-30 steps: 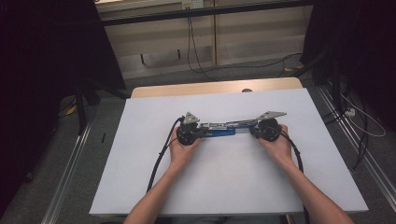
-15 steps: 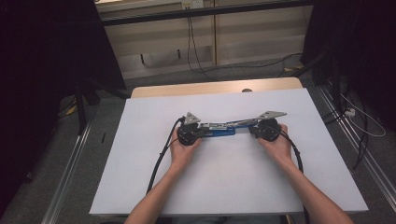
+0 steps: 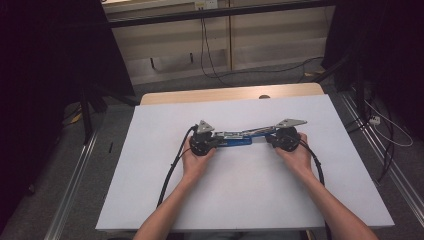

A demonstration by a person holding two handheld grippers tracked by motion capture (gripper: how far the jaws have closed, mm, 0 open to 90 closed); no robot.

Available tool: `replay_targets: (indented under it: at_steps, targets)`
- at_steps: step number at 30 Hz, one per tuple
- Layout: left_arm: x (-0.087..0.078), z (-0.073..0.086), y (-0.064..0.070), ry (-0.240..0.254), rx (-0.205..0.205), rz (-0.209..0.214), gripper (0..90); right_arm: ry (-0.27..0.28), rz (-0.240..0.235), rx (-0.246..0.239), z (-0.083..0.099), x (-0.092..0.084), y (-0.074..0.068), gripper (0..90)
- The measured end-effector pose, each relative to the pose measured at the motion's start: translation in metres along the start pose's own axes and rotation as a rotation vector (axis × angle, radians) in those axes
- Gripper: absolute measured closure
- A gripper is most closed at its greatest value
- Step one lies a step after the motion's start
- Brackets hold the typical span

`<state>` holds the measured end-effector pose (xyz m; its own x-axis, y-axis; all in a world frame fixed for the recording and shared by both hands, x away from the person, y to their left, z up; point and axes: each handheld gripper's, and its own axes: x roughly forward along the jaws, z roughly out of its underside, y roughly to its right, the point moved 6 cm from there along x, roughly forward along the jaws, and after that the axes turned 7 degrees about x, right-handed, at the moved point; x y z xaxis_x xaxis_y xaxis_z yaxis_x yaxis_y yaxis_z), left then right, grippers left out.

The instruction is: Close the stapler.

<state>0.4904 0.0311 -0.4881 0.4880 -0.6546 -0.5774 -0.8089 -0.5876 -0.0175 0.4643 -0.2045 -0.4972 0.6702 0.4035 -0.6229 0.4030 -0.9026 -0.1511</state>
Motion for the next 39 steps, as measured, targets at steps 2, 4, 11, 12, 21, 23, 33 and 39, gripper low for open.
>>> replay_targets:
  at_steps: [2,4,11,12,21,23,33,39]
  targets:
    - [0.000,0.000,0.000,0.000,-0.002,0.001,90.0,0.002,-0.002,-0.001,0.000,0.000,-0.001,90.0]
    - [0.000,0.000,0.000,0.001,0.000,0.000,90.0,0.003,-0.005,-0.002,0.000,0.000,-0.002,90.0]
    - [0.000,0.000,0.000,0.007,-0.009,0.008,90.0,0.013,-0.019,-0.007,-0.001,0.001,-0.005,90.0]
    - [0.000,0.000,0.000,0.008,-0.008,0.008,90.0,0.014,-0.020,-0.006,-0.002,0.001,-0.005,90.0]
    - [0.000,0.001,0.001,0.007,-0.004,0.009,90.0,0.030,-0.031,-0.010,-0.004,0.001,-0.009,90.0]
    - [0.000,0.001,0.001,0.006,-0.003,0.009,90.0,0.037,-0.036,-0.012,-0.004,0.001,-0.010,90.0]
    - [0.001,0.000,0.005,0.009,0.009,0.003,90.0,0.064,-0.054,-0.010,-0.007,-0.004,-0.011,90.0]
    - [-0.007,0.005,0.004,0.011,-0.056,0.036,87.3,0.085,-0.071,-0.003,-0.009,-0.006,-0.014,89.1]
